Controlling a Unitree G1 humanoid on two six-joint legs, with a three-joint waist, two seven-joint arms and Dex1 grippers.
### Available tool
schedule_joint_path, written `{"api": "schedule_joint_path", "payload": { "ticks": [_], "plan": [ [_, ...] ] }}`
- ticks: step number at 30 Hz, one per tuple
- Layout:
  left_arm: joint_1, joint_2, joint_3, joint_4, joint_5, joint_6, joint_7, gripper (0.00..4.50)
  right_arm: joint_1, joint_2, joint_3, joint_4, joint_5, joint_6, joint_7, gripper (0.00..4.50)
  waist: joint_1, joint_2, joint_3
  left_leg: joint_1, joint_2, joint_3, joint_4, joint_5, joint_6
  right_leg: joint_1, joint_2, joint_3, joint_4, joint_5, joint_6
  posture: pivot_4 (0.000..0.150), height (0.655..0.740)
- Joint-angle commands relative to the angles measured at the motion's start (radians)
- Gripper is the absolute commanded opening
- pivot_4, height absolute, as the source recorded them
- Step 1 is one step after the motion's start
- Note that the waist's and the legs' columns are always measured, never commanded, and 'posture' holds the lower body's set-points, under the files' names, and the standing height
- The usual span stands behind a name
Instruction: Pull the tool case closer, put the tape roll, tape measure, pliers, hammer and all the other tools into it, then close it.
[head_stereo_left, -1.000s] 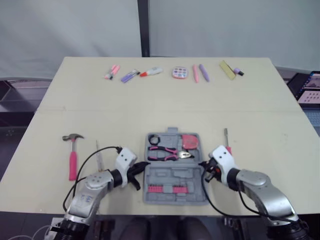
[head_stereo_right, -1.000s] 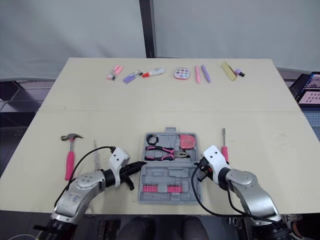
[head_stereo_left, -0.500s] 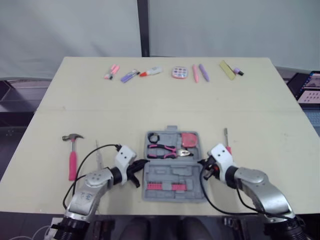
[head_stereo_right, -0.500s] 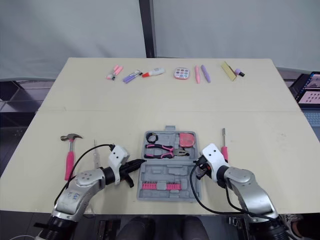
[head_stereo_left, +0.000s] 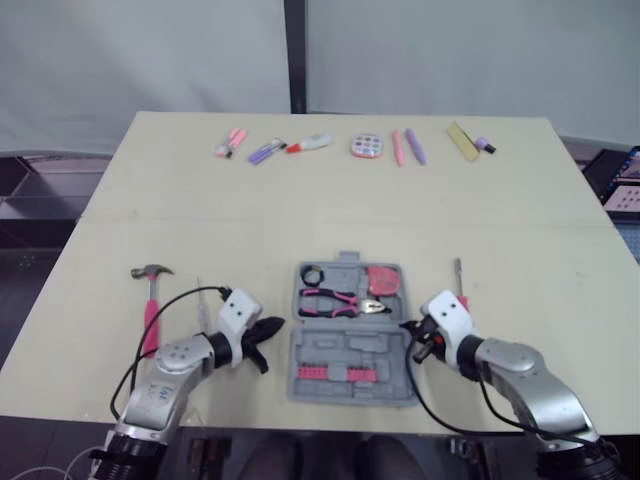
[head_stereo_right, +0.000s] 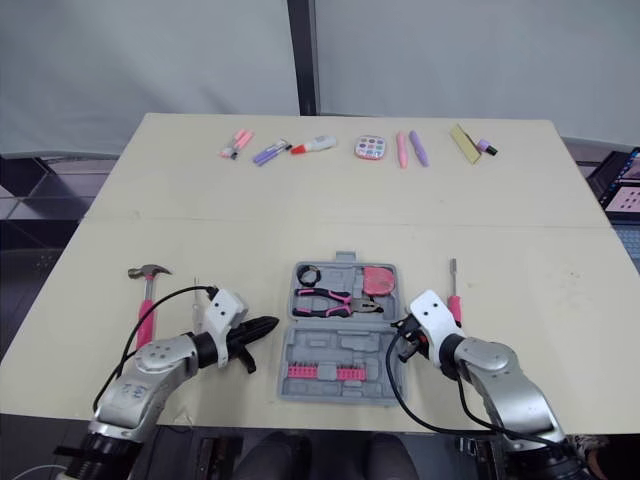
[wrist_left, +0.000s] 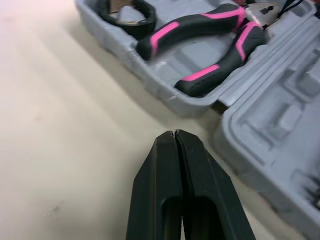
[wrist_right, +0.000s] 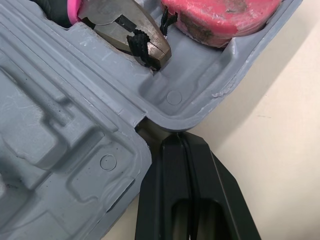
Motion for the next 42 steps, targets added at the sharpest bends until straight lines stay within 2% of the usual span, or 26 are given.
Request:
{"api": "schedule_joint_path", "payload": {
  "ticks": [1, 8, 14, 23, 28, 37, 38, 39, 42],
  "plan": [
    [0.017, 0.014, 0.033, -0.045, -0.025, -0.017, -0.019, 0.09, 0.038, -0.043, -0.045, 0.0, -0.002, 0.002, 0.005, 0.0, 0.003, 0.0, 0.0, 0.0, 0.0, 0.0, 0.0, 0.0, 0.0, 0.0, 0.0, 0.0, 0.0, 0.0, 0.0, 0.15, 0.7134],
    [0.067, 0.067, 0.125, -0.165, -0.124, 0.005, -0.085, 0.09, 0.092, -0.13, -0.137, -0.08, 0.058, 0.005, 0.058, 0.0, 0.011, 0.0, 0.0, -0.001, 0.0, 0.0, 0.0, 0.0, 0.0, 0.0, 0.0, 0.0, -0.001, 0.0, 0.0, 0.15, 0.7134],
    [0.14, 0.099, 0.209, -0.257, -0.186, -0.074, -0.143, 0.09, 0.199, -0.21, -0.239, -0.242, 0.221, 0.046, 0.204, 0.0, 0.009, 0.002, 0.001, -0.002, 0.001, 0.001, -0.001, 0.0, 0.0, 0.001, 0.0, 0.0, -0.004, 0.0, 0.0, 0.15, 0.7134],
    [0.407, 0.134, 0.324, -0.309, -0.212, -0.225, -0.243, 0.09, 0.395, -0.276, -0.32, -0.3, 0.306, -0.018, 0.338, 0.0, 0.014, 0.002, 0.001, -0.002, 0.002, 0.001, -0.001, 0.0, 0.001, 0.006, 0.001, -0.001, -0.016, 0.0, 0.0, 0.15, 0.7134],
    [0.585, 0.135, 0.343, -0.321, -0.155, -0.326, -0.266, 0.09, 0.435, -0.27, -0.33, -0.285, 0.305, -0.037, 0.338, 0.0, 0.019, 0.002, 0.002, -0.002, 0.002, 0.001, -0.001, 0.0, 0.001, 0.007, 0.001, -0.001, -0.019, 0.0, 0.0, 0.15, 0.7134],
    [0.624, 0.117, 0.33, -0.339, -0.17, -0.326, -0.236, 0.09, 0.464, -0.267, -0.332, -0.278, 0.308, -0.043, 0.338, 0.0, 0.021, 0.002, 0.002, -0.003, 0.002, 0.001, -0.002, -0.001, 0.002, 0.008, 0.001, -0.001, -0.022, 0.0, 0.0, 0.15, 0.7134],
    [0.624, 0.118, 0.327, -0.338, -0.183, -0.31, -0.238, 0.32, 0.465, -0.266, -0.332, -0.276, 0.31, -0.041, 0.337, 0.0, 0.021, 0.002, 0.002, -0.003, 0.002, 0.001, -0.002, 0.0, 0.002, 0.008, 0.001, -0.001, -0.022, 0.0, 0.0, 0.15, 0.7134],
    [0.624, 0.118, 0.326, -0.337, -0.19, -0.3, -0.238, 0.62, 0.465, -0.266, -0.332, -0.274, 0.31, -0.04, 0.337, 0.25, 0.02, 0.002, 0.002, -0.003, 0.002, 0.001, -0.002, 0.0, 0.002, 0.008, 0.001, -0.001, -0.022, 0.0, 0.0, 0.15, 0.7134],
    [0.618, 0.122, 0.327, -0.33, -0.196, -0.291, -0.241, 1.96, 0.466, -0.27, -0.335, -0.272, 0.317, -0.028, 0.337, 1.4, 0.02, 0.002, 0.002, -0.002, 0.002, 0.002, -0.001, 0.0, 0.002, 0.008, 0.001, -0.001, -0.022, 0.0, 0.0, 0.15, 0.7134]
  ]
}}
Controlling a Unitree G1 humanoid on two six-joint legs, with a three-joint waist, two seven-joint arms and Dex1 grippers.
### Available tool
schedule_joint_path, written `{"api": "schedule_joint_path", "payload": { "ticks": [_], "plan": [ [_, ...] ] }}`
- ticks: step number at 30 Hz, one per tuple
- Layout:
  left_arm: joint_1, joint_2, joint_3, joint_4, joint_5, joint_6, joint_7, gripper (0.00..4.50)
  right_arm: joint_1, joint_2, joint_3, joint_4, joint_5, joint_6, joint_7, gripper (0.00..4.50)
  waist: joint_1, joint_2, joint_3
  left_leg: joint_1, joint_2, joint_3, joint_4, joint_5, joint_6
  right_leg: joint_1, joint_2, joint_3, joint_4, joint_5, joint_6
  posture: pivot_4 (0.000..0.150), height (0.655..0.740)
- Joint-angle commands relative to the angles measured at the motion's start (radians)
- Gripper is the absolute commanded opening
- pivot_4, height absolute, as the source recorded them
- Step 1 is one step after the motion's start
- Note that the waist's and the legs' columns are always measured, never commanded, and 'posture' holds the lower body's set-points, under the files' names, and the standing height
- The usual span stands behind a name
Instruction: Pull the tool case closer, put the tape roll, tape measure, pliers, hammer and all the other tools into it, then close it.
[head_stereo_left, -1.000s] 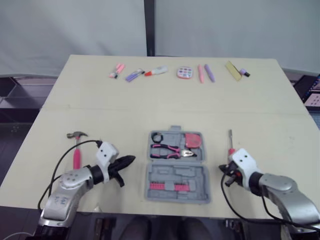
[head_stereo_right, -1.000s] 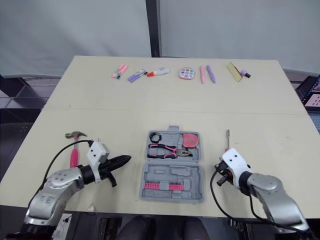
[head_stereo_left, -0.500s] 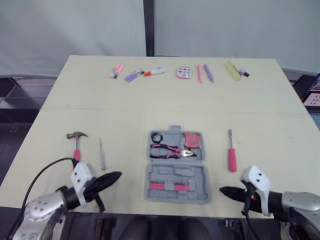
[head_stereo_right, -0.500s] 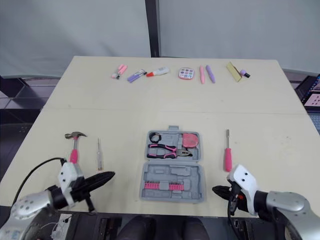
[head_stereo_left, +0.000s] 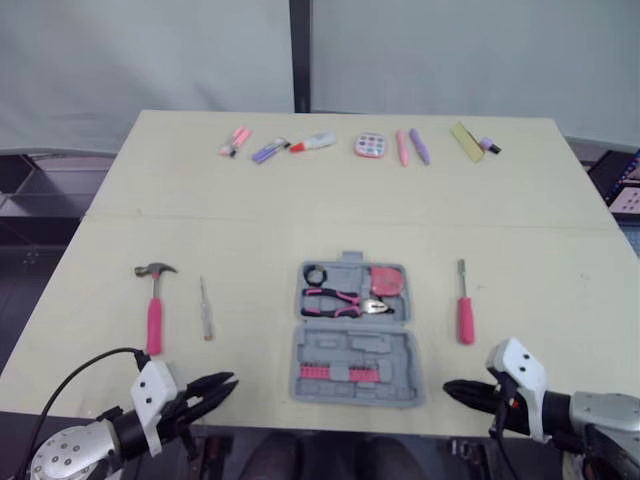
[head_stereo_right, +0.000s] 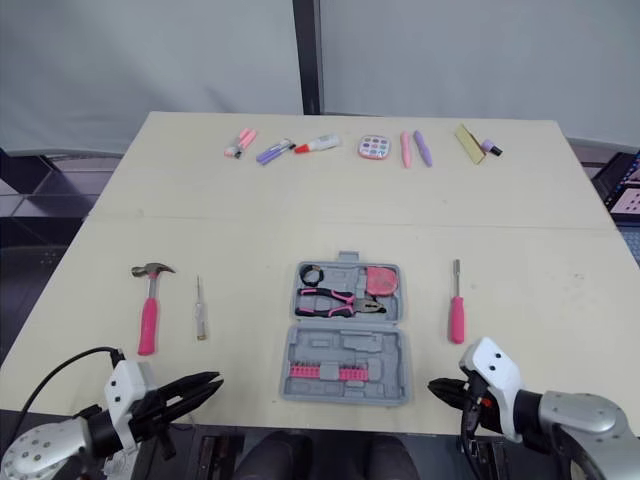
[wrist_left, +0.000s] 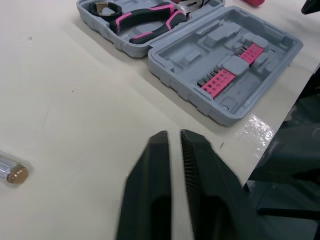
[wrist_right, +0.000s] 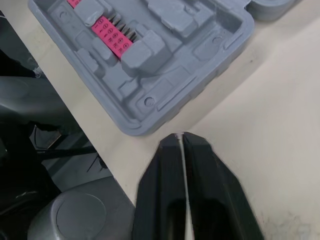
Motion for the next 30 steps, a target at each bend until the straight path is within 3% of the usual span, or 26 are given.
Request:
{"api": "schedule_joint_path", "payload": {
  "ticks": [1, 4, 5, 6, 9, 13, 18, 30],
  "plan": [
    [-0.001, 0.003, 0.001, -0.009, -0.023, 0.007, -0.004, 2.46, 0.002, -0.004, -0.02, -0.01, 0.028, 0.003, 0.009, 1.83, 0.0, 0.0, 0.0, 0.0, 0.0, 0.0, 0.0, 0.0, 0.0, 0.0, 0.0, 0.0, 0.0, 0.0, 0.0, 0.15, 0.7134],
    [-0.003, 0.005, -0.002, -0.003, -0.028, 0.007, -0.014, 4.1, 0.001, 0.0, -0.025, -0.005, 0.029, -0.007, 0.007, 3.46, 0.0, 0.0, 0.0, 0.0, 0.0, 0.0, 0.0, 0.0, 0.0, 0.0, 0.0, 0.0, 0.0, 0.0, 0.0, 0.15, 0.7134],
    [-0.003, 0.005, -0.003, -0.003, -0.027, 0.006, -0.015, 4.5, 0.002, 0.0, -0.028, -0.003, 0.03, -0.011, 0.008, 3.97, 0.001, 0.0, 0.0, 0.0, 0.0, 0.0, 0.0, 0.0, 0.0, 0.0, 0.0, 0.0, 0.0, 0.0, 0.0, 0.15, 0.7134],
    [-0.002, 0.003, -0.005, -0.004, -0.024, 0.001, -0.014, 4.5, 0.002, -0.003, -0.037, 0.0, 0.035, -0.01, 0.012, 4.47, 0.001, 0.0, 0.0, 0.0, 0.0, 0.0, 0.0, 0.0, 0.0, 0.0, 0.0, 0.0, 0.0, 0.0, 0.0, 0.15, 0.7134],
    [0.013, -0.04, -0.005, -0.053, -0.034, 0.022, 0.047, 4.5, 0.004, -0.019, -0.095, 0.028, 0.028, -0.109, 0.071, 4.47, 0.001, 0.0, 0.0, 0.0, 0.0, 0.0, 0.0, 0.0, 0.0, 0.0, 0.0, 0.0, 0.0, 0.0, 0.0, 0.15, 0.7134],
    [0.002, -0.165, 0.01, -0.211, -0.124, 0.216, 0.293, 4.5, -0.009, -0.037, -0.16, 0.051, 0.039, -0.243, 0.161, 4.47, 0.001, -0.001, 0.0, 0.0, 0.0, 0.0, 0.001, 0.0, 0.0, 0.001, 0.0, 0.0, -0.001, 0.0, 0.0, 0.15, 0.7134],
    [-0.014, -0.283, 0.026, -0.317, -0.147, 0.352, 0.522, 4.5, -0.05, -0.028, -0.168, 0.108, 0.043, -0.333, 0.2, 4.47, 0.001, -0.001, 0.0, 0.001, 0.001, 0.0, 0.001, 0.0, 0.0, 0.004, 0.001, 0.0, -0.001, 0.0, 0.0, 0.15, 0.7134],
    [-0.102, -0.353, 0.074, -0.238, -0.092, 0.421, 0.729, 4.5, -0.093, -0.063, -0.158, 0.173, 0.032, -0.336, 0.227, 4.47, 0.003, -0.001, 0.0, 0.001, 0.001, 0.001, 0.001, 0.0, 0.001, 0.004, 0.001, 0.0, -0.003, 0.0, 0.0, 0.15, 0.7134]
  ]
}}
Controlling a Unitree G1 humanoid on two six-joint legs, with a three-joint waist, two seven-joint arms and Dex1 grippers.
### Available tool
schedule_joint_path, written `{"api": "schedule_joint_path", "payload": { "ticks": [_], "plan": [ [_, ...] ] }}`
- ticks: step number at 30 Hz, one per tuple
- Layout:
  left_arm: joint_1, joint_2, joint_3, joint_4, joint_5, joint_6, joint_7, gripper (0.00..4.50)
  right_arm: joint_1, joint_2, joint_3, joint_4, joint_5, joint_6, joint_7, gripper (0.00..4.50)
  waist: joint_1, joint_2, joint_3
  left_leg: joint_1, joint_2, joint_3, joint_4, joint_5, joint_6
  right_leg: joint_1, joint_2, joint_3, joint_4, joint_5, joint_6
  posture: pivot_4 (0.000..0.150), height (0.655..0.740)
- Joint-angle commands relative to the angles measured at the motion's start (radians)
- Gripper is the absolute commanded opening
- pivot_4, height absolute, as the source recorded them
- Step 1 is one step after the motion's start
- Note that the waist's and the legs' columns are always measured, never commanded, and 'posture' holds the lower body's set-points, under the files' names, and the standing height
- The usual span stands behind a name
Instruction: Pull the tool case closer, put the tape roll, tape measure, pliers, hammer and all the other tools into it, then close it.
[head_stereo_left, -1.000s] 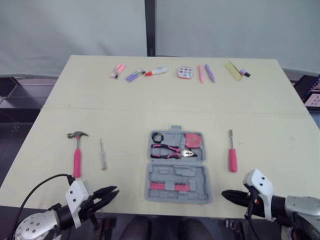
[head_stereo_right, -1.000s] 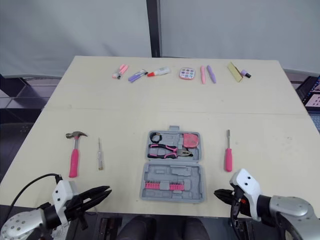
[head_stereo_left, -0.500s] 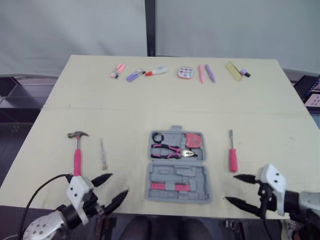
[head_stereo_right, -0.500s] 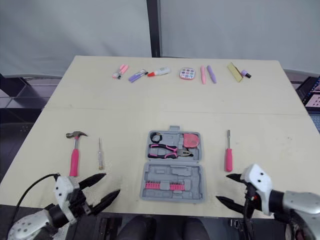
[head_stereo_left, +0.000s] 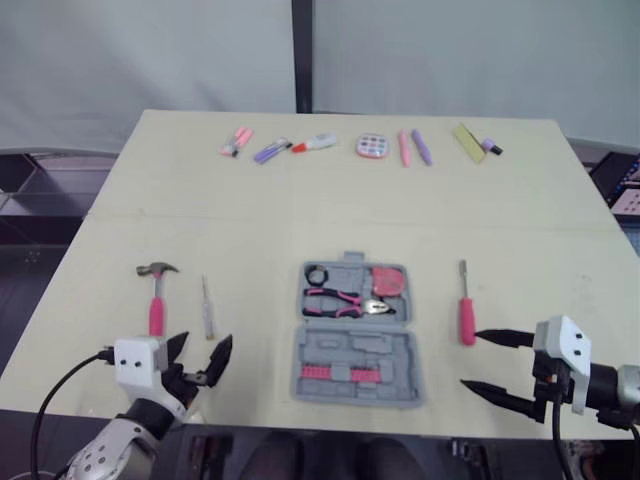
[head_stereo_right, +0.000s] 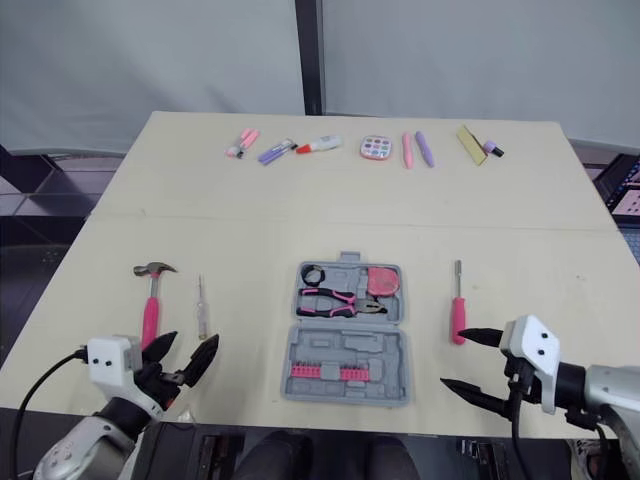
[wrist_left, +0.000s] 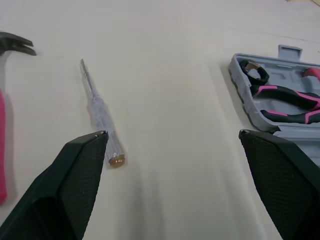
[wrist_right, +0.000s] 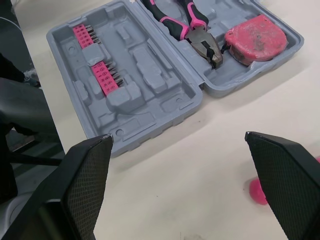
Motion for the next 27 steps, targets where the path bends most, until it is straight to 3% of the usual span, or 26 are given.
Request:
{"api": "schedule_joint_path", "payload": {
  "ticks": [1, 13, 27],
  "plan": [
    [-0.075, -0.004, 0.024, 0.033, 0.039, 0.035, 0.089, 4.5, -0.014, -0.013, -0.01, -0.006, 0.004, 0.0, 0.0, 4.47, 0.001, 0.0, 0.0, 0.0, 0.0, 0.0, 0.0, 0.0, 0.0, 0.0, 0.0, 0.0, 0.0, 0.0, 0.0, 0.15, 0.7134],
    [-0.402, 0.0, -0.015, 0.161, 0.136, 0.294, 0.275, 4.5, -0.023, -0.013, -0.01, -0.016, -0.009, 0.014, -0.022, 4.47, 0.0, 0.0, 0.0, 0.001, 0.0, 0.0, 0.0, 0.0, 0.0, 0.0, 0.0, -0.001, 0.003, 0.0, 0.0, 0.15, 0.7134],
    [-0.537, -0.064, -0.052, 0.164, 0.21, 0.477, 0.363, 4.5, -0.007, 0.003, -0.005, -0.036, -0.022, 0.011, -0.06, 4.47, 0.001, -0.001, 0.0, -0.001, -0.001, 0.001, 0.001, 0.0, 0.0, -0.005, 0.0, 0.0, 0.01, 0.0, 0.0, 0.15, 0.7134]
  ]
}}
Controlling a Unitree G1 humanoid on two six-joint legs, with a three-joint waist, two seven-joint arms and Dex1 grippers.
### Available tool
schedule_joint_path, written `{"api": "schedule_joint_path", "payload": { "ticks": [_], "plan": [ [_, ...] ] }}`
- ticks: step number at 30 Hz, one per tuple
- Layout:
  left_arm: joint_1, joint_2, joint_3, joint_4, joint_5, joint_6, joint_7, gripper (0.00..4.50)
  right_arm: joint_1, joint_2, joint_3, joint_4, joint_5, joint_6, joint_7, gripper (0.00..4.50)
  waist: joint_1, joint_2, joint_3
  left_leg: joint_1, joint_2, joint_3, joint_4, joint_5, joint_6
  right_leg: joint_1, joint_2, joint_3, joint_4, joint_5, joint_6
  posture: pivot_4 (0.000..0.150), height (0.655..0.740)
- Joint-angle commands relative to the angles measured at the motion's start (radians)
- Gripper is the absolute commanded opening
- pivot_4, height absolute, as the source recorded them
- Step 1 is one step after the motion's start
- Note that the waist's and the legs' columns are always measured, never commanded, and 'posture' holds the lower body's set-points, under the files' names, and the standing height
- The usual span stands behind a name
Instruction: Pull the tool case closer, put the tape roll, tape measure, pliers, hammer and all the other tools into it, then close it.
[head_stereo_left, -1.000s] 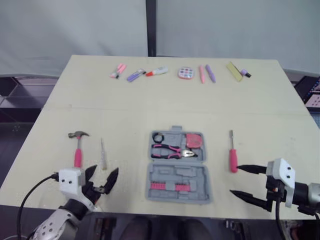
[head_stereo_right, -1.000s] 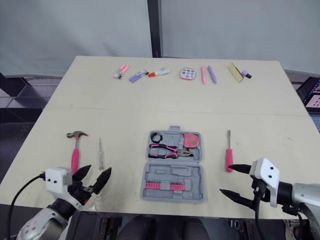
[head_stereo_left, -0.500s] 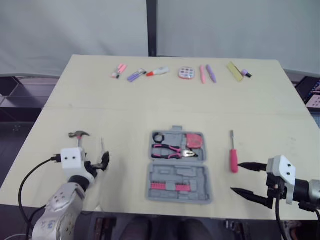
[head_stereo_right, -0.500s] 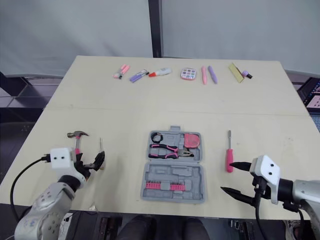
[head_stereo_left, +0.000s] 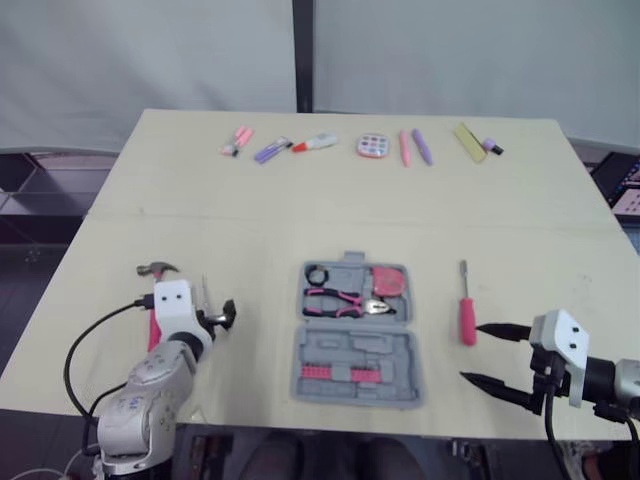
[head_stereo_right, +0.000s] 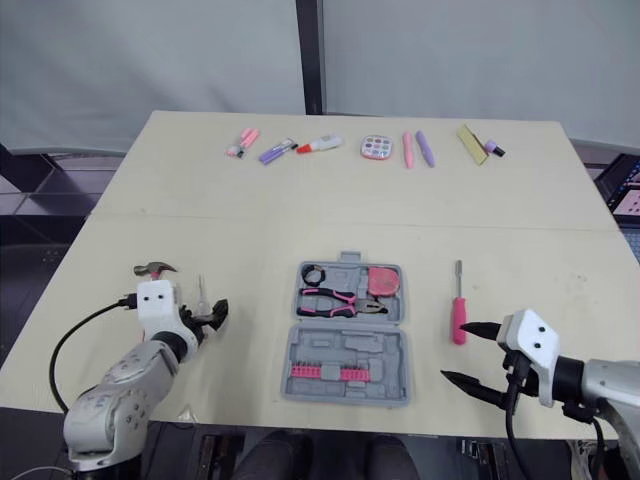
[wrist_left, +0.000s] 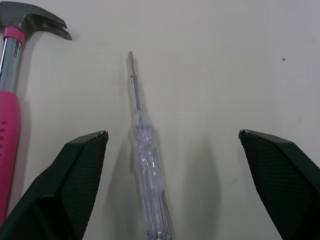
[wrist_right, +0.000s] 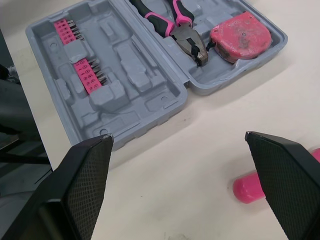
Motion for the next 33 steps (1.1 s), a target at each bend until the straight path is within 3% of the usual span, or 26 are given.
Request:
{"api": "schedule_joint_path", "payload": {
  "ticks": [1, 8, 33],
  "plan": [
    [-0.022, -0.002, -0.004, -0.033, 0.026, 0.034, 0.018, 4.5, 0.01, 0.008, -0.014, -0.029, 0.0, -0.012, -0.012, 4.47, 0.0, 0.0, 0.0, 0.0, 0.0, 0.0, 0.0, 0.0, 0.0, 0.0, 0.0, 0.0, 0.0, 0.0, 0.0, 0.15, 0.7134],
    [-0.044, -0.026, -0.015, -0.034, 0.071, 0.091, 0.04, 4.5, 0.02, 0.008, -0.022, -0.034, -0.002, -0.016, -0.021, 4.47, 0.0, 0.0, 0.0, 0.0, 0.0, 0.0, 0.0, 0.0, 0.0, 0.0, 0.0, 0.0, 0.0, 0.0, 0.0, 0.15, 0.7134],
    [-0.059, -0.018, -0.01, 0.095, 0.154, 0.011, -0.018, 4.5, 0.02, 0.006, -0.031, -0.032, -0.01, -0.013, -0.029, 4.47, 0.0, -0.001, 0.0, 0.0, 0.0, 0.001, 0.0, 0.0, 0.0, -0.001, 0.0, 0.0, 0.001, 0.0, 0.0, 0.15, 0.7134]
  ]
}}
